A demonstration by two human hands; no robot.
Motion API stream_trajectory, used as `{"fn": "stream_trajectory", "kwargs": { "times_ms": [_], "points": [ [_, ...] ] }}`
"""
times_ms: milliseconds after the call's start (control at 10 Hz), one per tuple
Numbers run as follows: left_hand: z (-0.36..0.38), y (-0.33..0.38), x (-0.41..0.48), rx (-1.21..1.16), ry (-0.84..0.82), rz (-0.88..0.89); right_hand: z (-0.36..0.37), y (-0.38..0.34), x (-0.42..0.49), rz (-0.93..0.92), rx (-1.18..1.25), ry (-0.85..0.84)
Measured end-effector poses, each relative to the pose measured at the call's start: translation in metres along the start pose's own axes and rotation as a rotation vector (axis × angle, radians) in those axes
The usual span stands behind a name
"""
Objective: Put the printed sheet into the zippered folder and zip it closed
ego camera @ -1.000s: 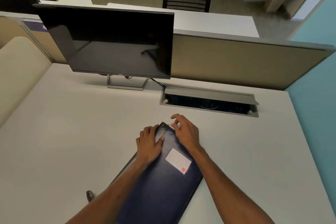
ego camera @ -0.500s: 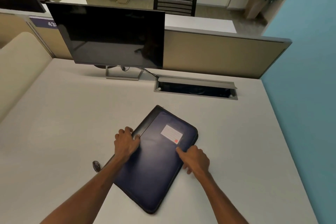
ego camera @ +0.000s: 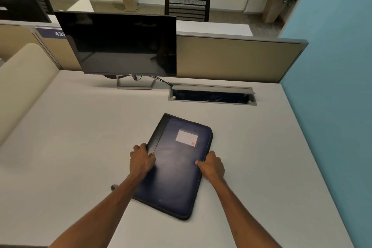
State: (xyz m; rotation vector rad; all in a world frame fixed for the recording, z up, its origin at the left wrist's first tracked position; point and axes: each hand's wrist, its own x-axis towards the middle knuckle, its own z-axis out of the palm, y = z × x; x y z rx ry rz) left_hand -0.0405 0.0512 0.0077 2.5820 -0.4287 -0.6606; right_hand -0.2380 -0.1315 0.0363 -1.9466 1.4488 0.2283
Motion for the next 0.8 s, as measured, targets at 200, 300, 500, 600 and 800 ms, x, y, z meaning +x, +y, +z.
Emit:
{"fn": "stream_trajectory", "kwargs": {
  "times_ms": [200,300,500,600,800],
  "points": [
    [0.003,0.007,-0.014,0.026,-0.016,0.077,0.004,-0.012,0.012,-0.185,0.032,0.119],
    [0.004,0.012,-0.017,0.043,-0.001,0.076,0.01,-0.011,0.016,-0.209,-0.01,0.117],
    [0.005,0.009,-0.007,0.057,-0.028,0.079,0.014,-0.009,0.021,-0.212,-0.037,0.118],
    [0.007,0.015,-0.007,0.113,0.012,0.129,0.015,-0.007,0.025,-0.242,-0.167,0.139],
    [-0.008,0.058,-0.002,0.346,0.191,0.499,-0.009,-0.013,0.026,-0.521,-0.397,0.391]
  ]
}}
